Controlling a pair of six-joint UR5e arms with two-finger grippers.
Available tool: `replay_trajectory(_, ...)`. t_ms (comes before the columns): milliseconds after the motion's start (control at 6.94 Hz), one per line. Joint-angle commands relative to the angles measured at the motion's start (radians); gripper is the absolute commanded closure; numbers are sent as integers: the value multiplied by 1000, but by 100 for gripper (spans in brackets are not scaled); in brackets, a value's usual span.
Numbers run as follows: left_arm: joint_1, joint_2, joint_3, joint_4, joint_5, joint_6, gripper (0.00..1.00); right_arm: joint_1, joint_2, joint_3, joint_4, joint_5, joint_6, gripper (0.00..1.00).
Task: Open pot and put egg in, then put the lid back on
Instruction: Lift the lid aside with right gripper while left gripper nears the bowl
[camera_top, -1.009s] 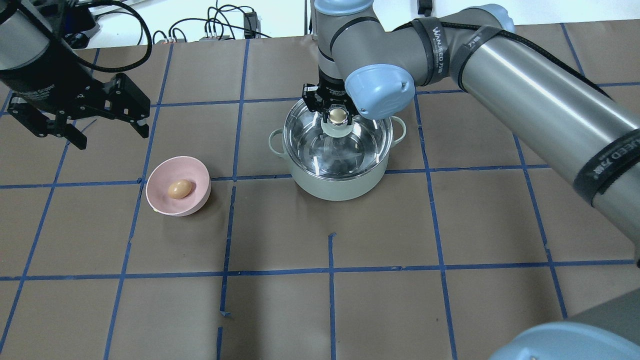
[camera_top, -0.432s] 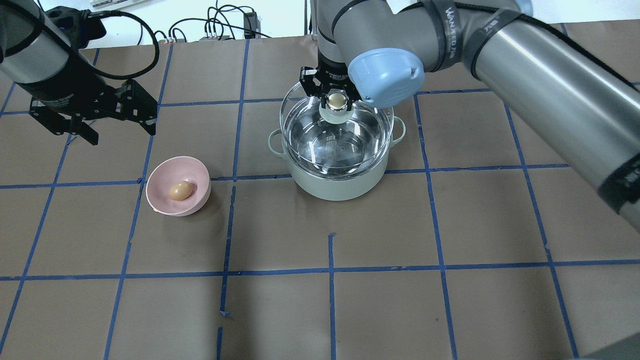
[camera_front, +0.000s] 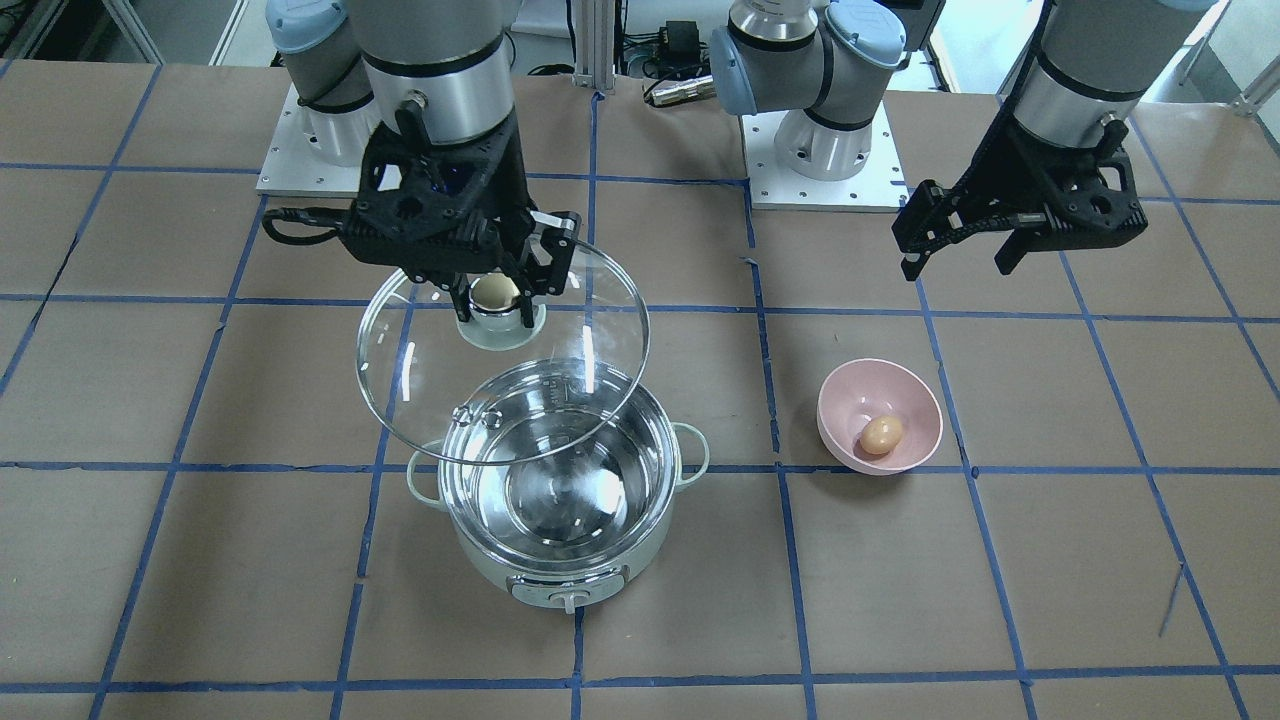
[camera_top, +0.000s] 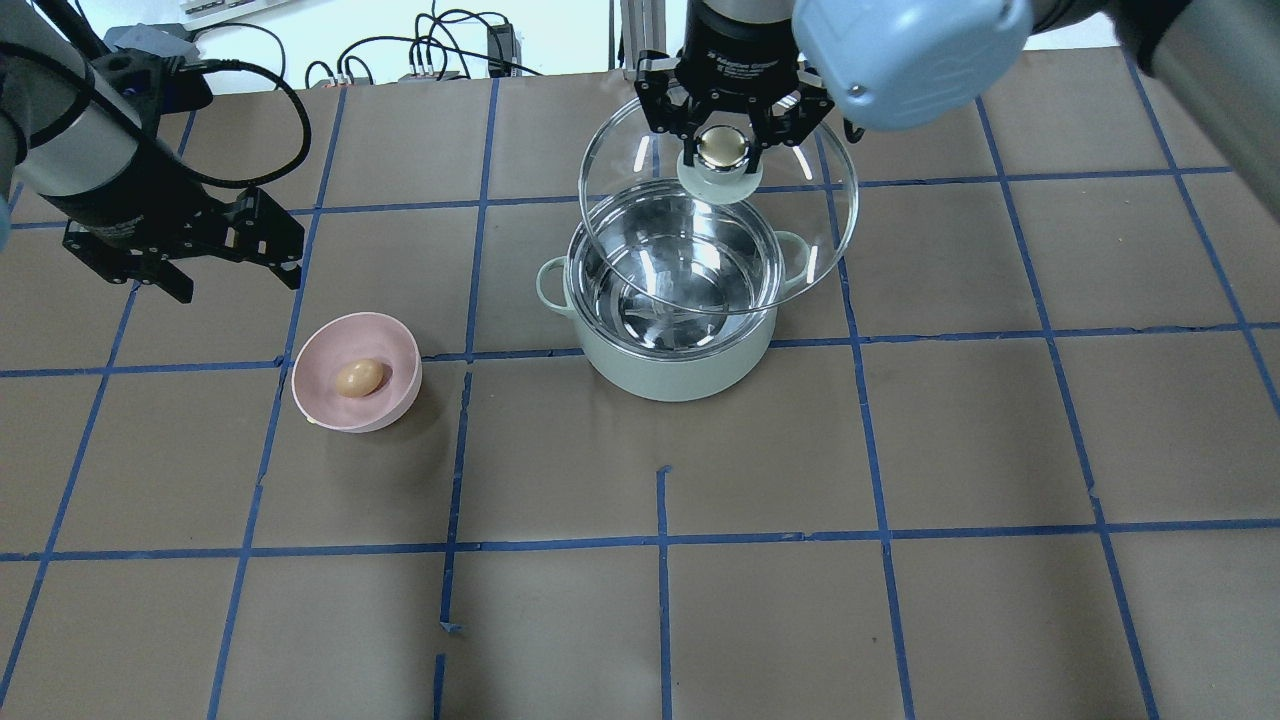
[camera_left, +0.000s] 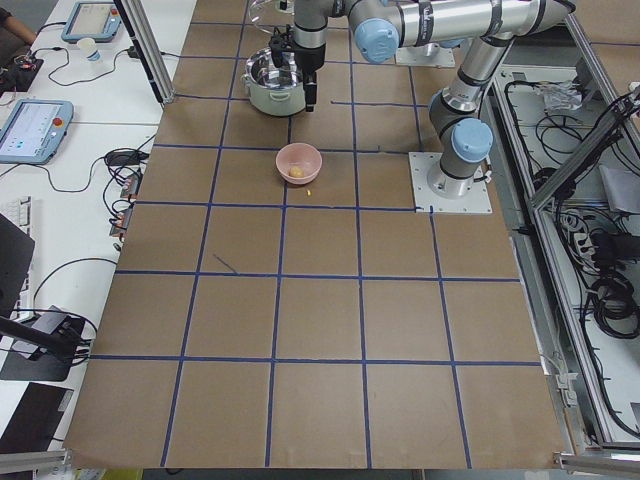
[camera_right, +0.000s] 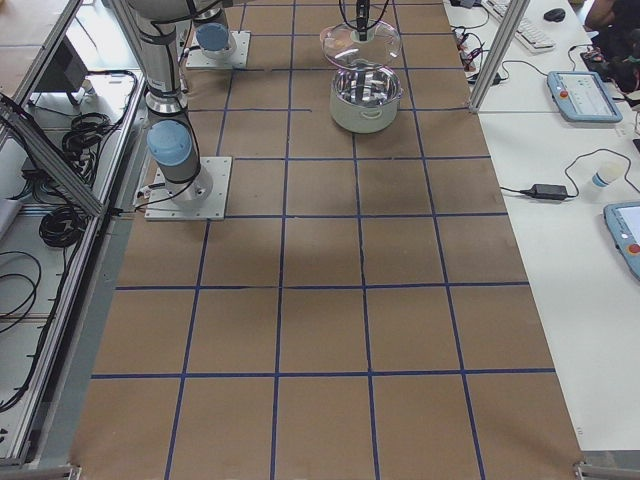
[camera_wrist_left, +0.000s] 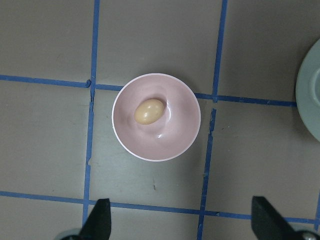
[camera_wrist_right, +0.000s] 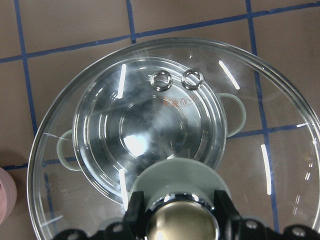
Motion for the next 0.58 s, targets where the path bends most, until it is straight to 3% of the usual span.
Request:
replay_trajectory(0, 13, -36, -64, 119, -2, 16, 0, -36, -64, 41, 78, -1, -25, 94)
replay_trajectory(288, 13, -60, -147, 262, -1, 68, 0, -117, -168, 122, 123, -7, -91, 94)
replay_trajectory(432, 14, -64, -200, 350, -2, 92, 0, -189, -201, 126, 206, -13, -207, 94)
